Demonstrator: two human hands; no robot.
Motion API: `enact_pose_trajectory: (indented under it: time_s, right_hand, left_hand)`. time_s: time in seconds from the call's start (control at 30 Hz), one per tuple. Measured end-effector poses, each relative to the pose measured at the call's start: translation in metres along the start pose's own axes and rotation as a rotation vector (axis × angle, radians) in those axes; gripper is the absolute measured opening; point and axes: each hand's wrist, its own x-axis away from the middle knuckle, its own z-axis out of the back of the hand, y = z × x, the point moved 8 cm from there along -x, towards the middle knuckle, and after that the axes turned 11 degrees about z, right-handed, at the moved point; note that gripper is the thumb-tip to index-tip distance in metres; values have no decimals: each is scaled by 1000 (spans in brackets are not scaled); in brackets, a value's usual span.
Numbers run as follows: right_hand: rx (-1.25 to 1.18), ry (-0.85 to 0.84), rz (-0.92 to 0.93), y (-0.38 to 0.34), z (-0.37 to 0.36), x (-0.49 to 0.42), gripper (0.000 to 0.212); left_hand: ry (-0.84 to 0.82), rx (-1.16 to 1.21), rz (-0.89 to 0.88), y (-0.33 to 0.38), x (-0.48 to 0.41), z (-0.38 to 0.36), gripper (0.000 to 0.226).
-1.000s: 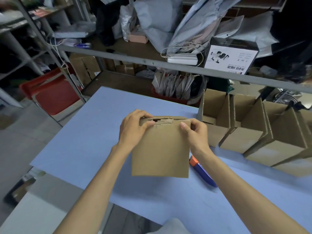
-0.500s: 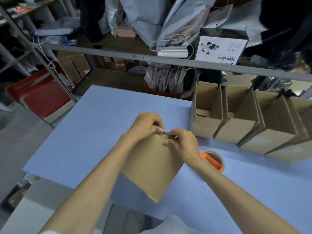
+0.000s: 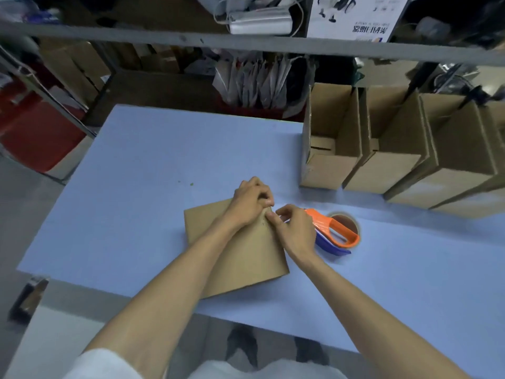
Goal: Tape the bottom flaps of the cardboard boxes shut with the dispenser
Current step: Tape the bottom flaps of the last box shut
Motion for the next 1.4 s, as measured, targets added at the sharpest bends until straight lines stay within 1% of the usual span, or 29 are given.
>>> enact_pose_trajectory:
  time_s: [0.07,0.13,0.23,0.37,0.43,0.5,0.57,0.6,0.63,0.67,0.7,0.73,0.77,0.8,0.87,0.9,1.0,1.07,1.1,1.13,1.2,1.23,1.3,1.4]
  right_hand:
    - [-17,5,-28,0,-5,-7,25]
    - [16,18,-22,0,-8,-5,27]
    - [38,33,-26,9,-9,20,26]
    - [-9,-45,-11,18,-10,46,24]
    - [-57,-72,-1,15,-8,43,24]
    - [-87,-121,-6,10,-7,39,23]
    - [-156,-177,-9,10,-6,37,24]
    - [-174,-161,11,11,0,36,23]
    - [-154,-85,40,15,11,32,19]
    - [-70,34,51,24,27,30,10]
    - [58,156,30,35,44,29,10]
    - [198,227,-23,47,57,29,25]
    - [302,216,-75,60,62,26,38]
    - [396,131,-118,72,59,23,48]
    - [569,-75,-114,88,44,17,56]
    - [613,-112,-87,94,38,14,55]
    - [666,-105,-34,98,31,8,43]
    - [644,-88,-3,97,33,10,42]
    - [589,-51,22,93,38,14,41]
    - [516,1,62,88,45,18,40]
    - [400,77,172,70,59,26,37]
    - [352,102,225,60,67,29,34]
    - [256,141,315,40,81,33,29]
    - [423,132,513,9,95,40,32]
  left_hand:
    - [-1,21,-15,-3,-2,-2,14]
    - [4,12,-25,-3,-3,-4,15]
    - [39,-5,-42,-3,-4,-6,16]
    - [58,-28,-91,0,0,-7,13]
    - [125,-31,-112,4,5,-4,12]
    - [279,-60,-49,3,14,-1,20]
    - [424,-94,85,-3,31,-3,36]
    - [440,-108,149,-5,40,-8,48]
    - [412,-129,198,-7,48,-16,61]
    - [364,-174,220,-8,54,-26,73]
    - [320,-240,214,-9,59,-35,83]
    - [293,-308,191,-10,63,-41,91]
    - [279,-358,163,-11,65,-44,96]
    - [273,-385,136,-12,66,-43,99]
    - [252,-385,72,-16,66,-41,101]
    - [233,-377,36,-19,66,-40,103]
    - [189,-386,-40,-25,65,-36,103]
    - [182,-357,-37,-28,65,-34,100]
    - [189,-288,-25,-27,66,-31,97]
    - [206,-168,-10,-24,67,-26,91]
    - [248,132,3,-13,69,-12,72]
    - [250,231,-12,-6,69,-5,64]
    - [202,255,-104,16,71,5,59]
    - [74,166,-265,49,75,14,58]
